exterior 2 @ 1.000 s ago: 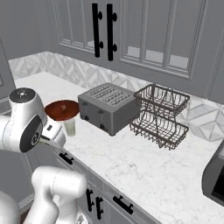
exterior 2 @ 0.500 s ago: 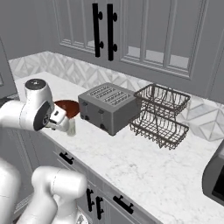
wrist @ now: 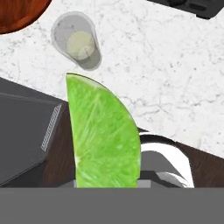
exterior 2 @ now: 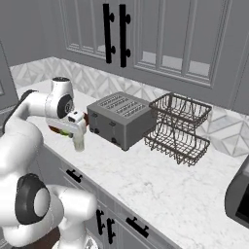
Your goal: Grab a lemon wedge from the fridge and one ice cube from the ice bowl, and put them in the glass of lemonade.
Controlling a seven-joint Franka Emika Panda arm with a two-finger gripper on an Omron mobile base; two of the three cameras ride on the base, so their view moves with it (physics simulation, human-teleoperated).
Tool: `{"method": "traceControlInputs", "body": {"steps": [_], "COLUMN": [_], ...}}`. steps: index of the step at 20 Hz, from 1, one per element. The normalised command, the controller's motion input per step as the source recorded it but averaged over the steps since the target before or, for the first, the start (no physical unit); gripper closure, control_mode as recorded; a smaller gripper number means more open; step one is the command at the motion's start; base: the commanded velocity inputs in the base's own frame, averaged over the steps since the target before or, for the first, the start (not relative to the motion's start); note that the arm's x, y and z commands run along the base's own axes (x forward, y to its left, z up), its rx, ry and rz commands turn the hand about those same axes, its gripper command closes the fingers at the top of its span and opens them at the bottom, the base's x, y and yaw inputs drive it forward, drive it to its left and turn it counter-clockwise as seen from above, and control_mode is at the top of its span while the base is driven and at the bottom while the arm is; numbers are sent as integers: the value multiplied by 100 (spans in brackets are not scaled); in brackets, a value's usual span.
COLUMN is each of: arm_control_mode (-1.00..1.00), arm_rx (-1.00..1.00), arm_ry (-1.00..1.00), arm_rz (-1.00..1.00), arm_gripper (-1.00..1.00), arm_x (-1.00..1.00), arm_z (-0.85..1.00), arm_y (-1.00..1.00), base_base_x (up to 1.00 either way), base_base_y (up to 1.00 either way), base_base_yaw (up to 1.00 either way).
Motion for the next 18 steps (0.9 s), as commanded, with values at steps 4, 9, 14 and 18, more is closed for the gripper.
{"method": "traceControlInputs", "body": {"steps": [4, 9, 14, 18], "arm_control_mode": [-100, -100, -100, -100], "arm_rx": [-9, -6, 0, 0], "arm_ry": [-17, 0, 4, -12], "arm_rz": [-2, -2, -2, 0], "arm_gripper": [100, 100, 100, 100], "arm_x": [4, 65, 60, 6], "arm_z": [-54, -23, 11, -2], "arm_y": [22, 5, 0, 1], "base_base_x": [0, 0, 0, 0], "base_base_y": [0, 0, 0, 0], "base_base_yaw": [0, 0, 0, 0]}}
